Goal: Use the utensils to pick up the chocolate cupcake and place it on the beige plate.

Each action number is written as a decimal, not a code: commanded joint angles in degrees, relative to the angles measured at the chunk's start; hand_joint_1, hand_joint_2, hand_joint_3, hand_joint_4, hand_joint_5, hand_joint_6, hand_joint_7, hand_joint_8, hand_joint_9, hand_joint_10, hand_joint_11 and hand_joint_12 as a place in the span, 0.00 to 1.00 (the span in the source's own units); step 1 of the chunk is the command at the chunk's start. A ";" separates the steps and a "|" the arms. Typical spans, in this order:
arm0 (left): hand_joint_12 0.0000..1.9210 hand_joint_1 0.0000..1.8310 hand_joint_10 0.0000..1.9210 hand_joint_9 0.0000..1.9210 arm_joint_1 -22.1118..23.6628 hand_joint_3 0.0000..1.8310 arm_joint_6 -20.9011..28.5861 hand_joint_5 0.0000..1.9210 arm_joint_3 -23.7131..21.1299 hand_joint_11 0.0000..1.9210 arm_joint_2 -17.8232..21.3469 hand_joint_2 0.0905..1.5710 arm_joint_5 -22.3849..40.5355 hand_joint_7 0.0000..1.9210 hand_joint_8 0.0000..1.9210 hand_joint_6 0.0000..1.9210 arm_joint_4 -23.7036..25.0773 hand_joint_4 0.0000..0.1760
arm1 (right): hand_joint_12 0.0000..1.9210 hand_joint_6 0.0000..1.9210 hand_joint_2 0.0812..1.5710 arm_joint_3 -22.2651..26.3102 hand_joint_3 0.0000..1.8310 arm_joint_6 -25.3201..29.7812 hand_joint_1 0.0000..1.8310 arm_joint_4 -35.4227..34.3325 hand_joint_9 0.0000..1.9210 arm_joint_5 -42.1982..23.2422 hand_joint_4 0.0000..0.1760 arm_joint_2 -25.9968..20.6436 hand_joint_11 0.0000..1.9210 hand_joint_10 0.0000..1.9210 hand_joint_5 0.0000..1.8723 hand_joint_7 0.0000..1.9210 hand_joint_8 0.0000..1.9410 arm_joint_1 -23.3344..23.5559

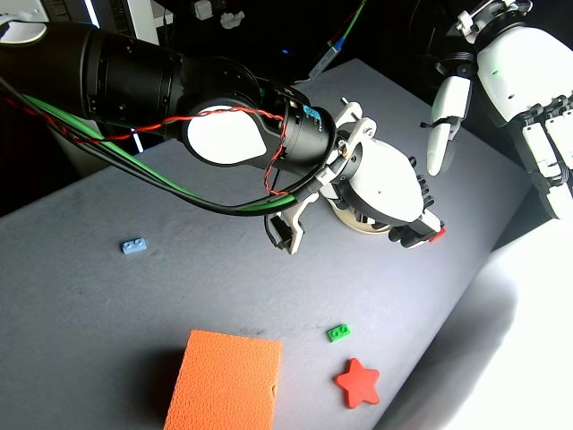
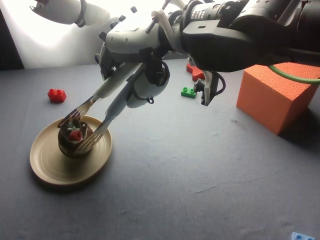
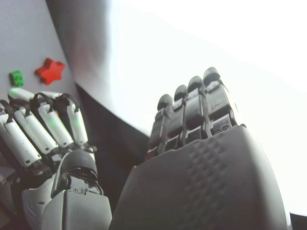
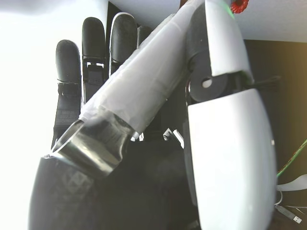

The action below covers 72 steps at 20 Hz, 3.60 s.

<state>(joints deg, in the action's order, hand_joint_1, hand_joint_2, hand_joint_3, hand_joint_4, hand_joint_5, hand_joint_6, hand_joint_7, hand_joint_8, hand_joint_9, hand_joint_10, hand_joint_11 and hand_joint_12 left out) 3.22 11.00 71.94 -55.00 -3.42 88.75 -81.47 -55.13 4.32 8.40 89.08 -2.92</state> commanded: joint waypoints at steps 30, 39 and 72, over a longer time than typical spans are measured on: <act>0.00 0.00 0.00 0.00 0.71 0.00 -0.02 0.02 0.26 0.00 0.46 0.69 -0.32 0.01 0.00 0.00 0.49 0.00 | 0.72 0.60 0.73 0.23 0.00 0.70 0.62 -0.21 0.29 -7.03 0.00 -0.67 0.05 0.26 0.46 0.47 0.03 0.51; 0.00 0.00 0.00 0.00 0.67 0.00 -0.02 0.03 0.39 0.00 0.41 0.69 -0.30 0.01 0.00 0.00 0.48 0.00 | 0.73 0.59 0.73 0.87 0.00 0.31 0.62 -0.20 0.29 -8.03 0.00 -0.70 0.04 0.26 0.47 0.47 0.01 0.17; 0.00 0.00 0.00 0.00 5.01 0.00 -0.04 0.03 3.30 0.00 -1.57 0.69 -1.08 0.01 0.00 0.00 -1.50 0.00 | 0.72 0.58 0.72 1.25 0.00 -0.13 0.62 -0.23 0.28 -7.63 0.00 -2.35 0.04 0.19 0.47 0.46 0.00 0.75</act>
<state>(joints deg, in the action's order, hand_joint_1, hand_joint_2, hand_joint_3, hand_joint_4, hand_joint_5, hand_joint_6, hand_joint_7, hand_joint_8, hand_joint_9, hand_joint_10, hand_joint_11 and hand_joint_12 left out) 7.31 11.00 74.98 -56.93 -4.51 86.54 -80.44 -55.68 4.32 7.70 87.00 -3.11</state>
